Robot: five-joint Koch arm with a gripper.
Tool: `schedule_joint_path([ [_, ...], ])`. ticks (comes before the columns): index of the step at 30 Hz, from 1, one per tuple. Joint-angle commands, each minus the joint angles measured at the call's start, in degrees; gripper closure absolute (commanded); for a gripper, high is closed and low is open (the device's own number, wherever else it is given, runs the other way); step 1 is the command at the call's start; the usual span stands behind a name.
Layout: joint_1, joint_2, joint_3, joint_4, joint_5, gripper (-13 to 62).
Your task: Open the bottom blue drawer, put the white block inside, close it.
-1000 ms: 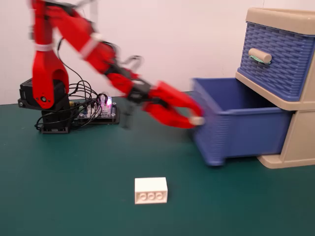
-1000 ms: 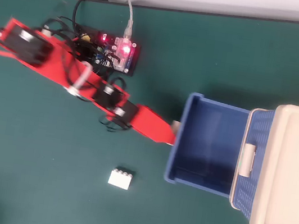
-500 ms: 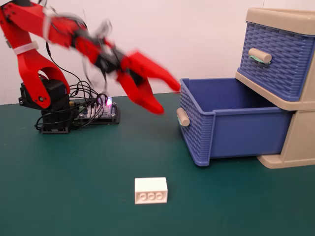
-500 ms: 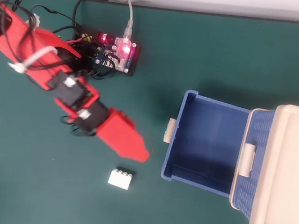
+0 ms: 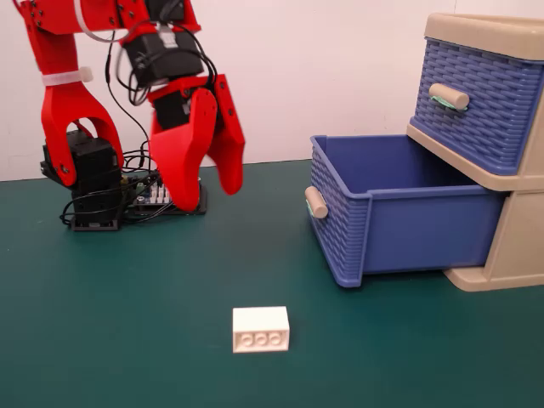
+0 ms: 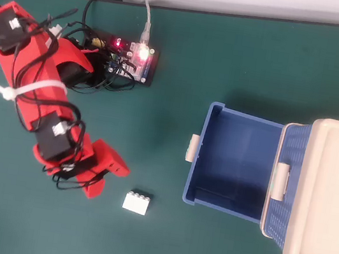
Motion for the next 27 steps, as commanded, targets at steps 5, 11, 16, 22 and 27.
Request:
schedule_joint_path([
  [5,0.5,-10.9,-11.1,1.1,-10.5,15.7],
  [11,0.6,-21.9,-18.9,2.5,-11.7,15.6],
  [16,1.1,-27.1,-21.0,3.2,-12.1,15.6],
  [22,1.8,-33.5,-23.9,2.9,-12.1,15.5],
  [27,1.6,-39.4,-29.7,3.0,-12.1,15.5],
])
